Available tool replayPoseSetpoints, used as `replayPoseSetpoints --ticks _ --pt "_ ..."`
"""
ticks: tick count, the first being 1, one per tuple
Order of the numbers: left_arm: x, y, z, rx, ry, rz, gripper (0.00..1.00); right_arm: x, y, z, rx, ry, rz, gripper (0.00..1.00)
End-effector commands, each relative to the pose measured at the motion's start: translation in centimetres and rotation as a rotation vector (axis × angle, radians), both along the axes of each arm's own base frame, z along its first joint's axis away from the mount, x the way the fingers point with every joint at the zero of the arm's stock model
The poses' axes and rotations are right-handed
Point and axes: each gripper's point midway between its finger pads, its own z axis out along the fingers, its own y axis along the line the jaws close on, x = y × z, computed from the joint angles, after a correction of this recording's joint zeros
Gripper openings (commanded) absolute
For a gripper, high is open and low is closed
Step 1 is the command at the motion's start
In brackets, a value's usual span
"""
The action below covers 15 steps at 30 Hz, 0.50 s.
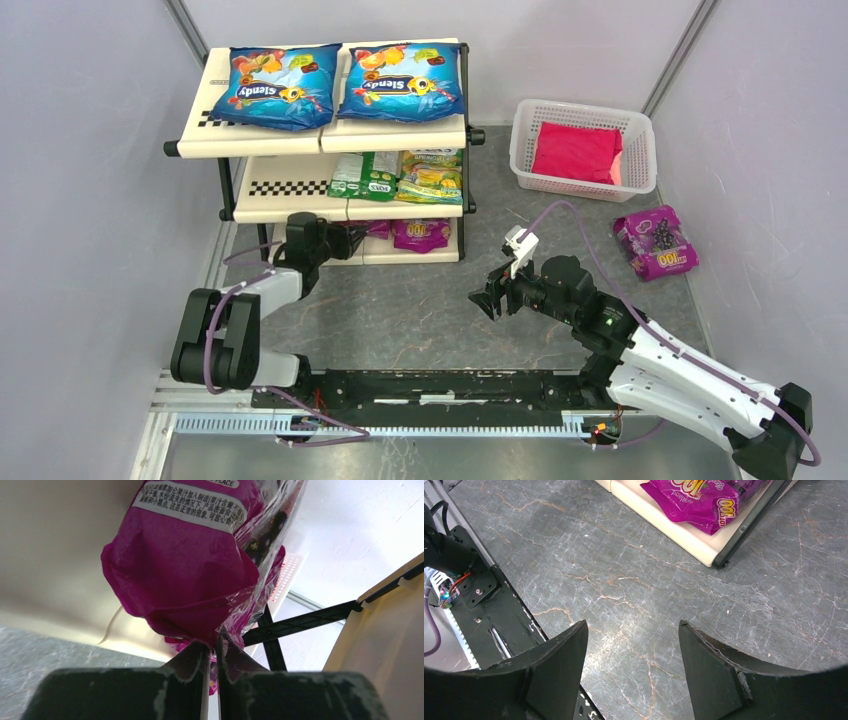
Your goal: Place and organize the candy bags onto the shelf
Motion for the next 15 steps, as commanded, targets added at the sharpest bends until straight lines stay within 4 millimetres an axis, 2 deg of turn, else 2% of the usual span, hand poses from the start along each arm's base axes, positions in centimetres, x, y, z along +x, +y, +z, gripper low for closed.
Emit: replayPoseSetpoints --ticks 1,4,9,11,15 --pt "-1.0 -0.1 0.9 -0.026 -0.039 0.008 0.07 0.5 0.2 0.6 0.017 -0.030 -0.005 0.73" --pt "-1.8 0.0 0.1 -0.026 -0.020 0.006 0.08 0.4 0.5 0.7 0.021 -0.025 0.005 0.73" --pt "-2.1 -0.9 -0.5 -0.046 -0.003 -0.049 0.09 0.4 0.8 0.7 0.031 -0.014 0.011 0.73" --pt "-2.1 -1.3 -0.4 -0.058 -0.016 -0.073 0.14 0.3 0.9 0.7 0.036 -0.007 0.011 0.73" --pt "-3.1 -0.8 0.8 -0.052 -0.078 -0.057 0.58 0.2 0.7 0.9 0.040 0.002 0.004 0.73"
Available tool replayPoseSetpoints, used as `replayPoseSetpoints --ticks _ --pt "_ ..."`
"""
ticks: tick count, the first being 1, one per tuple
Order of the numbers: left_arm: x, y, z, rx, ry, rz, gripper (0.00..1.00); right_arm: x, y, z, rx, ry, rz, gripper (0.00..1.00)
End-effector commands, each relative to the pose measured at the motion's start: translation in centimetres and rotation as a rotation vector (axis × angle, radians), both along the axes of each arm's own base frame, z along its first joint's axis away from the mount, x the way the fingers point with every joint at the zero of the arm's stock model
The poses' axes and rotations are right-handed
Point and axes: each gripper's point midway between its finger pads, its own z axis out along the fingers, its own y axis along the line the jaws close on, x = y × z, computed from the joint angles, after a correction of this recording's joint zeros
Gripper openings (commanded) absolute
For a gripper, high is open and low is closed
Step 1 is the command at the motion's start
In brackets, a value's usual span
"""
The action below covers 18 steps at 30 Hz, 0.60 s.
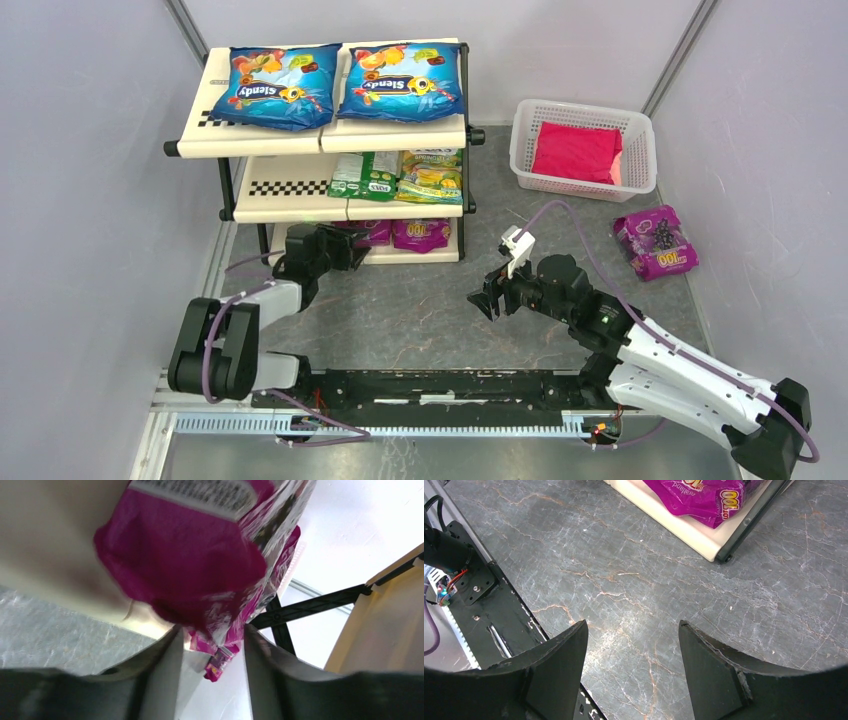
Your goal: Place and organize the candy bags onto the shelf
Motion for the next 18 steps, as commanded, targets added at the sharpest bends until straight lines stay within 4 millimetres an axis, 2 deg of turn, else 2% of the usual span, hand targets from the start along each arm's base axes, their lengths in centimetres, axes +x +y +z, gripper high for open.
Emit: replayPoseSetpoints --ticks 1,4,9,14,18 --pt "-1.4 -0.4 2.1 -0.022 -0.090 -0.027 0.66 0.2 0.4 1.6 0.053 -0.021 -0.002 0.73" --pt "-3.0 -0.5 2.7 0.012 -0.105 -0.076 0.81 0.3 0.1 1.7 0.047 -0.019 -0.022 0.73" --pt "-5.9 -1.2 4.0 0.064 -0.150 -0.200 0.96 0.7 0.6 1.7 0.050 -0.001 -0.033 0.74" --pt "-8.6 -2.0 5.9 0.188 -0.200 -0.395 1.00 1.8 1.1 1.0 -0.021 0.015 -0.046 0.74" --pt "-10.3 -1.5 8.3 0.327 -0.245 -0.500 1.00 3.7 -1.0 0.4 -0.153 -0.011 -0.160 0.74"
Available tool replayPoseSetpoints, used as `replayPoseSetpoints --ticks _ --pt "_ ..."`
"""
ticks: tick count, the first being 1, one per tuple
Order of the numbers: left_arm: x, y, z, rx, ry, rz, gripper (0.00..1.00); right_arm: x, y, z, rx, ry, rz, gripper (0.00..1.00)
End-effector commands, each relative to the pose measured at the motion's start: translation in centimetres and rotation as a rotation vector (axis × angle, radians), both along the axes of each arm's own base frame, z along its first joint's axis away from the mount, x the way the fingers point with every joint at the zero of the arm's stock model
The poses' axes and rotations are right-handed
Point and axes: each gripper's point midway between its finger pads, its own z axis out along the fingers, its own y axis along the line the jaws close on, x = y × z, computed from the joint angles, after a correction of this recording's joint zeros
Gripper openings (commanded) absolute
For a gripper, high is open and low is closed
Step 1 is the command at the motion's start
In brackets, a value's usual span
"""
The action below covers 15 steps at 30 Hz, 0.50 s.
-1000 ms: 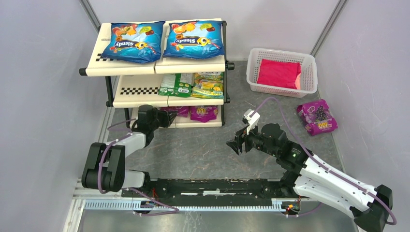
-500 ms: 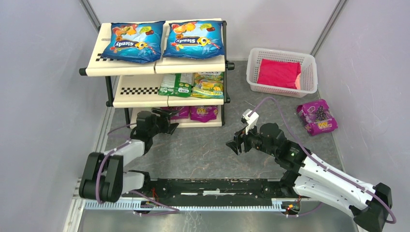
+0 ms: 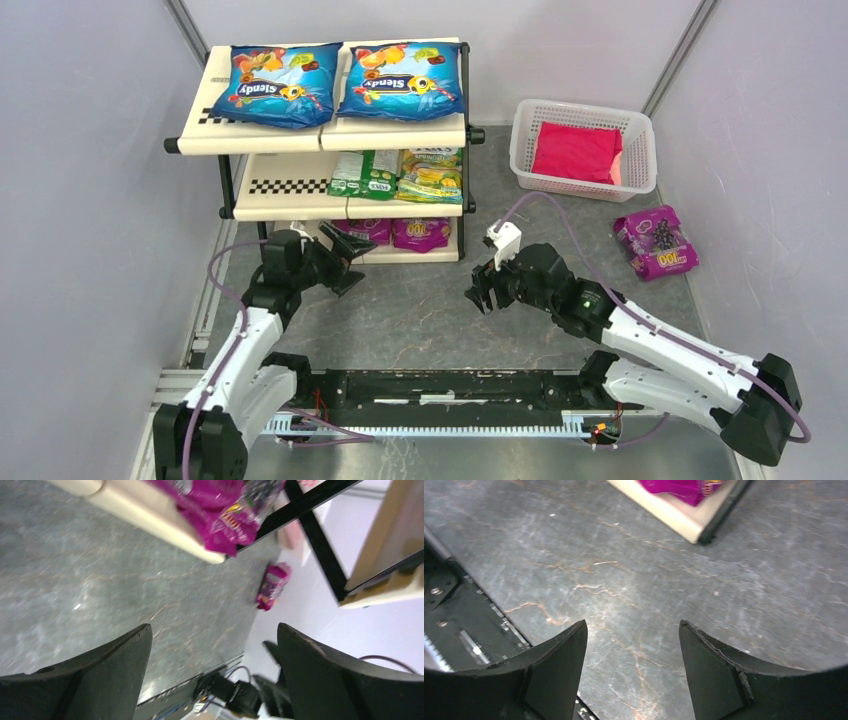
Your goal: Place and organize the candy bags onto the shelf
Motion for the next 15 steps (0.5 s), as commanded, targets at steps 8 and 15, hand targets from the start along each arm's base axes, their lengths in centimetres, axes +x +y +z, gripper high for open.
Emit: replayPoseSetpoints --ticks 8,15 --pt "-4.2 3.1 7.2 0.431 -0.277 -0.172 1.00 3.7 -11.3 -1.3 -0.387 -0.066 -0.505 0.81" --pt "-5.3 3.4 8.3 0.499 -0.365 -0.220 1.00 4.9 -19.3 -2.3 -0.464 -0.003 -0.797 0.84"
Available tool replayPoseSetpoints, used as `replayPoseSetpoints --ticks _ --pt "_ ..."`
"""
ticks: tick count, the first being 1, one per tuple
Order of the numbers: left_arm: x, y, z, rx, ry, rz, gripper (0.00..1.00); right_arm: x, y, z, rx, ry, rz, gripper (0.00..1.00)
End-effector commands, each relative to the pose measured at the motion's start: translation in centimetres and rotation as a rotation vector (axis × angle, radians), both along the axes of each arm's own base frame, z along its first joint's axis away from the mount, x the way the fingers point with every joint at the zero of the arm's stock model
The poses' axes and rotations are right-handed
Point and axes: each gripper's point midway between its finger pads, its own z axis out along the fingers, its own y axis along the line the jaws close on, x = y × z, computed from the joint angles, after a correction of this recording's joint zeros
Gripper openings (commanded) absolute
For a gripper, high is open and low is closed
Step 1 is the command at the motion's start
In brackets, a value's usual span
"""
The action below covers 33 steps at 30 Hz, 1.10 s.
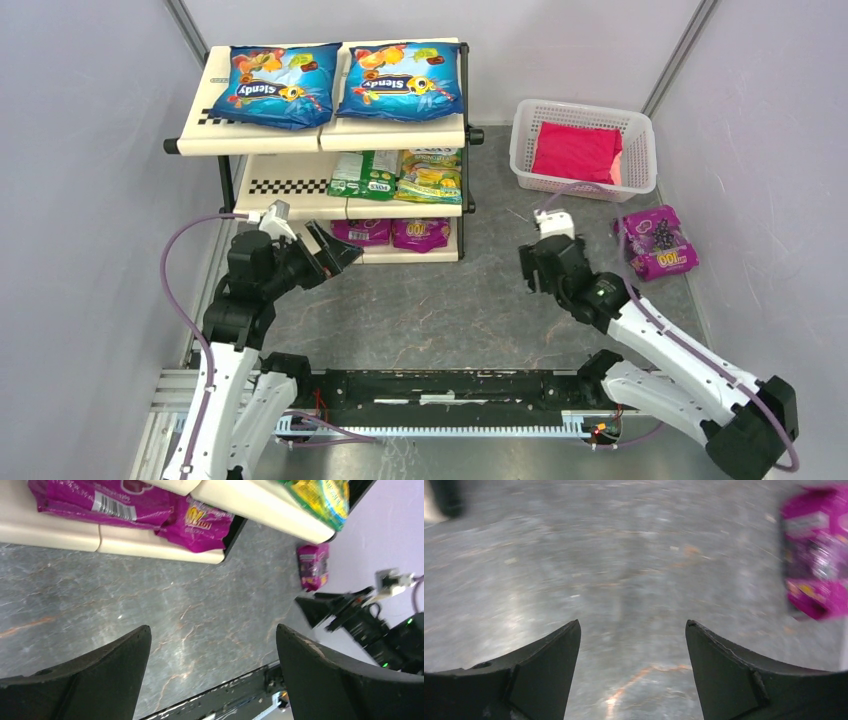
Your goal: Place and organize the candy bags onto the shelf
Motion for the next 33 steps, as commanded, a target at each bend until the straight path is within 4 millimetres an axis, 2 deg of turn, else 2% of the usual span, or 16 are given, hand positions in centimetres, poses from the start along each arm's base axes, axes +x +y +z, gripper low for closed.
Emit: replayPoseSetpoints --ticks 1,4,9,13,15,16,22,27,33 --pt "-1.1 0.7 -0.1 0.122 -0.054 -0.063 1.00 1.0 -7.1 0.6 -0.101 -0.026 -0.277 0.84" --pt "-1.6 0.6 1.5 0.156 -0.123 -0.100 1.00 2.2 -10.6 1.8 -0.160 -0.048 -0.413 0.84" --pt "-2.3 2.5 3.1 0.272 -0.194 -0.054 1.00 5.2 -15.0 2.6 -0.142 -0.047 -0.596 0.82" --pt "-2.9 3.7 3.3 0.320 -0.221 -0.006 1.00 7.1 -18.3 2.8 -0.169 -0.050 -0.723 0.82" --pt "-3.2 4.1 3.3 0.338 -0.225 0.005 1.00 7.9 -19.6 2.3 -0.163 -0.009 -0.761 0.81" --pt "-3.3 4.3 3.2 0.347 -0.225 0.013 1.00 8.6 -19.6 2.2 -0.152 0.003 -0.756 0.81" --pt "-3.6 4.5 3.4 0.352 -0.243 0.022 1.00 11.0 -22.4 1.1 -0.219 0.027 -0.839 0.80" --pt "-3.6 4.4 3.2 0.350 -0.241 0.018 1.00 12.9 -23.4 -0.6 -0.278 0.050 -0.807 0.70" --pt "-3.6 4.4 3.2 0.349 -0.244 0.013 1.00 13.9 -24.5 -1.2 -0.360 0.069 -0.794 0.67"
